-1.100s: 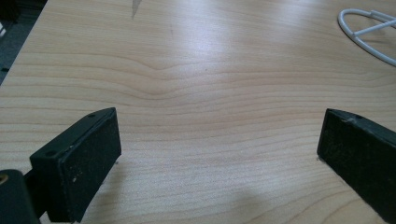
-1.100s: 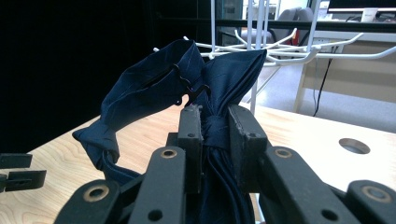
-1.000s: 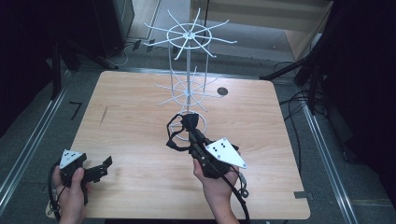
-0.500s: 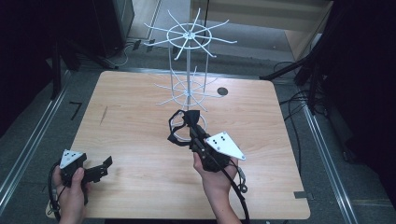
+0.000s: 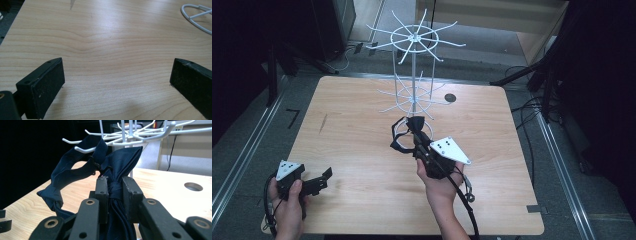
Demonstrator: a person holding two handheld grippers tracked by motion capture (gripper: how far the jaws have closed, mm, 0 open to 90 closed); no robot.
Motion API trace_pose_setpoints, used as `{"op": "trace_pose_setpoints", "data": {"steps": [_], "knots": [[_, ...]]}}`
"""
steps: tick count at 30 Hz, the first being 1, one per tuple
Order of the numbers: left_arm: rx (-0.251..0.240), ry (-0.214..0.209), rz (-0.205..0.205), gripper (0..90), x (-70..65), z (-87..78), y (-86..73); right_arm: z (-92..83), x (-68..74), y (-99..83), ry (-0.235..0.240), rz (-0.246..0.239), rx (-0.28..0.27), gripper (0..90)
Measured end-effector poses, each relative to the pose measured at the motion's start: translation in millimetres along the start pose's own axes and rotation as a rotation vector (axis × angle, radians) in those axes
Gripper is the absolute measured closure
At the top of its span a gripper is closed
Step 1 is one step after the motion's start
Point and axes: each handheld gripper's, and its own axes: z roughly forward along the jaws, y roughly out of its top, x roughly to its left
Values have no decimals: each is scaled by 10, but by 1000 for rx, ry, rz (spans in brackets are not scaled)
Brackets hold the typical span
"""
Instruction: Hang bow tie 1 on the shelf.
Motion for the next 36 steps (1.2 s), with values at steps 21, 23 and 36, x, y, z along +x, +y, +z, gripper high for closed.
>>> {"op": "trace_pose_setpoints", "data": {"steps": [21, 23, 36], "knots": [[1, -2, 2, 0, 2, 0, 1, 233, -129, -121, -43, 41, 54, 764], [0, -3, 0, 0, 2, -1, 0, 258, -158, -142, -41, 47, 64, 761], [1, -4, 0, 0, 3, 0, 1, 252, -241, -167, 9, 42, 79, 658]]}}
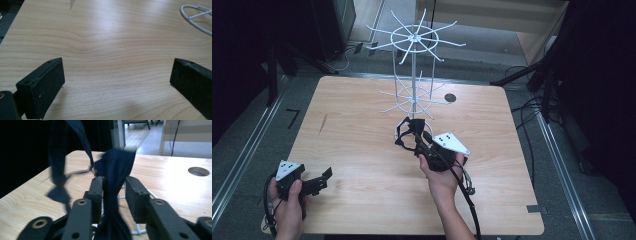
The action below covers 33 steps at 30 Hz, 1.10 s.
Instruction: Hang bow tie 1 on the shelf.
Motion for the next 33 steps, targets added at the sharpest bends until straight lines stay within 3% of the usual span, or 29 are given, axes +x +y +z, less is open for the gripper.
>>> {"op": "trace_pose_setpoints", "data": {"steps": [12, 24, 33], "knots": [[-4, 1, 7, 0, -13, 3, -3, -110, -103, -34, 40, 1, 17, 501], [-3, 4, 15, 0, -23, 3, -3, -364, -483, -175, 6, -2, 51, 427], [-1, 11, 25, 0, -36, 5, -3, -522, -799, -354, -31, 32, 84, 407]]}}
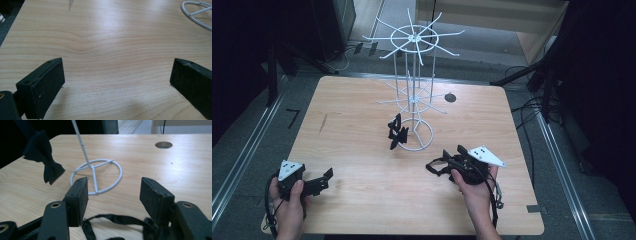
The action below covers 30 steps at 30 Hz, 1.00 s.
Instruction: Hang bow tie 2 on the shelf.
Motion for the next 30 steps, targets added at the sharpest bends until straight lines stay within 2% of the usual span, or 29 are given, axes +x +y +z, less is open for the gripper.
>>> {"op": "trace_pose_setpoints", "data": {"steps": [8, 14, 15, 21, 23, 30], "knots": [[1, -3, -3, 0, 3, -3, 0, -37, -146, -114, -18, 24, 34, 401], [8, -3, -3, 0, 5, 1, 4, -25, -194, -190, -43, 17, 74, 390], [5, -3, -1, 0, 2, 5, 3, -15, -233, -219, -54, 26, 99, 385], [8, -7, -3, 0, 8, 2, 4, 30, -317, -295, -97, 64, 152, 382], [7, -10, -4, 0, 11, 4, 4, 82, -336, -348, -124, 68, 195, 382], [6, -8, -6, 0, 11, 5, 3, 137, -344, -444, -154, 77, 238, 435]]}}
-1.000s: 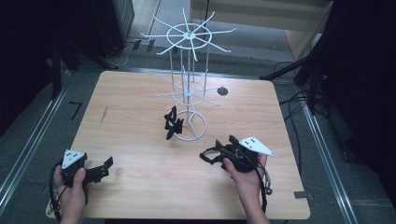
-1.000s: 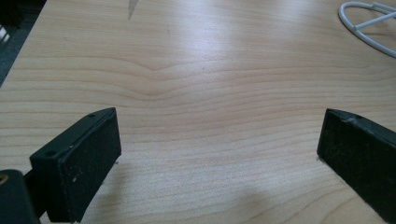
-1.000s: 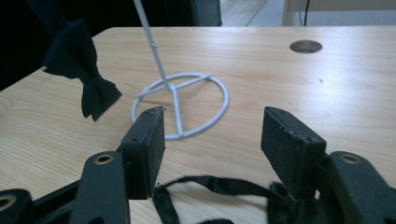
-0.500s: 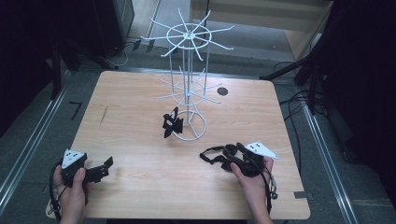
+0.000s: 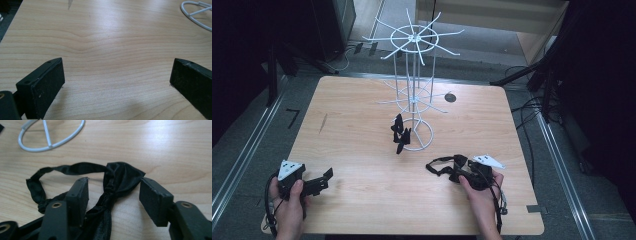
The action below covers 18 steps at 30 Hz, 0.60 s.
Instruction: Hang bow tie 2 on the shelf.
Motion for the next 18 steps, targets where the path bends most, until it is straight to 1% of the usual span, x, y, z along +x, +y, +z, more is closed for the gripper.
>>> {"op": "trace_pose_setpoints", "data": {"steps": [1, 2, 3, 4, 5, 6, 7, 10, 12, 13, 15, 16, 17, 18], "knots": [[0, 0, 0, 0, 0, 0, 0, 8, 3, -7, 4, 2, 4, 451], [0, 0, -1, 0, 1, -1, -1, 27, 18, -28, -2, -12, 11, 492], [0, -1, -2, 0, 2, -2, -1, 27, 25, -31, -2, -16, 10, 505], [0, -3, -3, 0, 4, -3, 0, 27, 30, -32, 2, -14, 11, 539], [0, -3, -3, 0, 4, -3, 0, 27, 30, -32, 2, -14, 11, 539], [-1, -4, -6, 0, 5, -2, 0, 26, 35, -38, 9, -10, 10, 606], [-1, -4, -6, 0, 5, -1, 0, 25, 39, -42, 11, -12, 9, 641], [0, -4, -6, 0, 6, 1, 1, 25, 42, -49, 43, -22, 17, 763], [-1, -4, -6, 0, 5, 2, 1, 23, 47, -48, 74, -12, 27, 774], [0, -5, -5, 0, 5, 1, 1, 24, 57, -49, 84, -16, 26, 777], [0, -5, -4, 0, 5, -1, 0, 11, 96, -48, 88, -36, 18, 779], [0, -5, -4, 0, 5, -1, 0, 11, 96, -48, 88, -36, 18, 779], [0, -5, -4, 0, 5, -2, 0, 2, 117, -42, 92, -46, 6, 779], [0, -5, -4, 0, 5, -2, 0, -31, 162, -22, 104, -62, -19, 779]]}}
